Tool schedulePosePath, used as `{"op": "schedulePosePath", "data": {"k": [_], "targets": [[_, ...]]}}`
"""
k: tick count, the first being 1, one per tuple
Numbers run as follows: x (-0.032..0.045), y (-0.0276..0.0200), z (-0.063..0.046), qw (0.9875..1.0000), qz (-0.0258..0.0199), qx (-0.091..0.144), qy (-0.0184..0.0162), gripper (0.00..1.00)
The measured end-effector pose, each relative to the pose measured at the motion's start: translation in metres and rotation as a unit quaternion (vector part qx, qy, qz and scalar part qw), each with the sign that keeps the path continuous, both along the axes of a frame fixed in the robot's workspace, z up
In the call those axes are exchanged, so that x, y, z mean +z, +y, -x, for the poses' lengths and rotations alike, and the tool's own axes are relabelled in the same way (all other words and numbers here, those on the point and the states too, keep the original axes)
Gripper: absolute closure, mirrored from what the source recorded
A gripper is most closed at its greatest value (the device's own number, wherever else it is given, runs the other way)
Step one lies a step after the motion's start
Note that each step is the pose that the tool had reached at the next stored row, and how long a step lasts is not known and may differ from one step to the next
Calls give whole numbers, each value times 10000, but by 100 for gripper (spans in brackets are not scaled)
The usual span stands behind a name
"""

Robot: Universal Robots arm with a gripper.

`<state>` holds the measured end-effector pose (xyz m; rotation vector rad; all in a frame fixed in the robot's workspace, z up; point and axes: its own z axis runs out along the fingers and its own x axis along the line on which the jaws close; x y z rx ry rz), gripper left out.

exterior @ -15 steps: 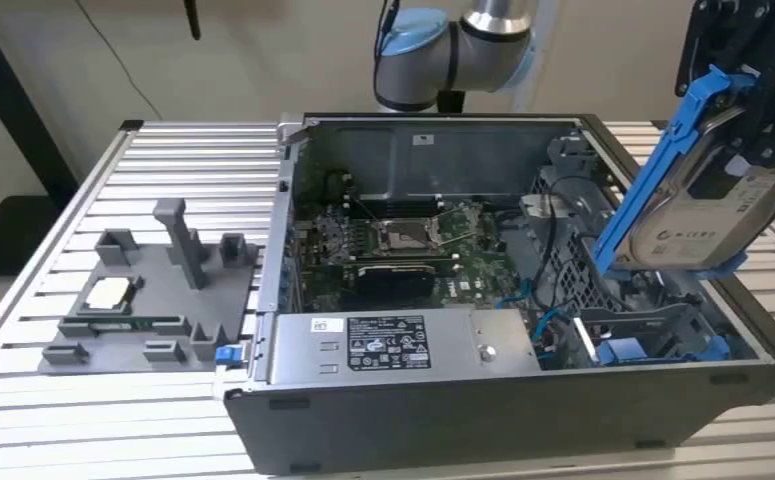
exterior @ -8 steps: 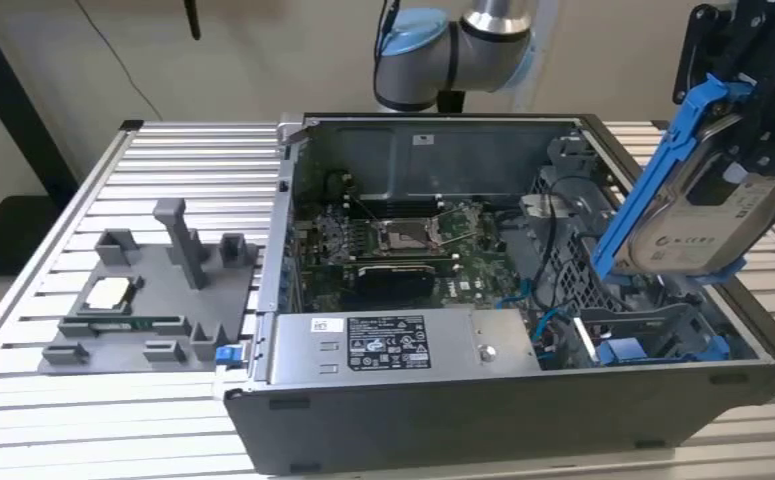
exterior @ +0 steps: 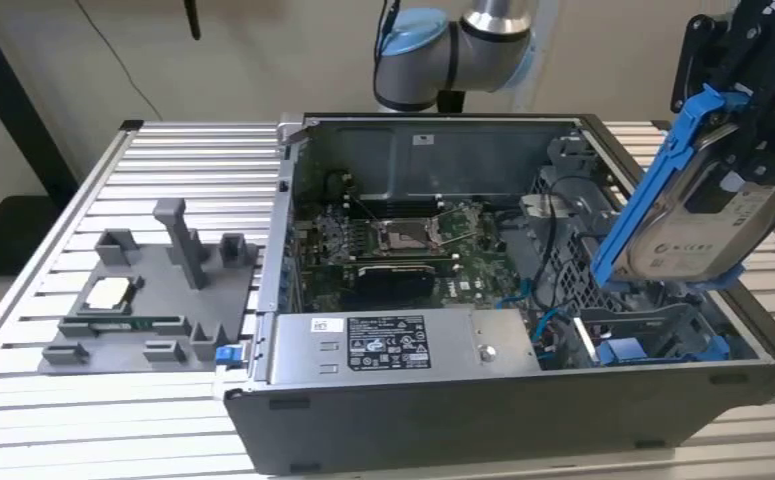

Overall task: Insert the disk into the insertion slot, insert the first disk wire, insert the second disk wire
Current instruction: 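Insert the disk into the insertion slot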

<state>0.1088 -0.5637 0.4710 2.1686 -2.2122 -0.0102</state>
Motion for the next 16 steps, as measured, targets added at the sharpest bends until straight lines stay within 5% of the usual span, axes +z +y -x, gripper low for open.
{"op": "schedulePosePath", "data": {"k": [16], "targets": [[-99,-21,-43,10000,19,-31,0,67]]}}
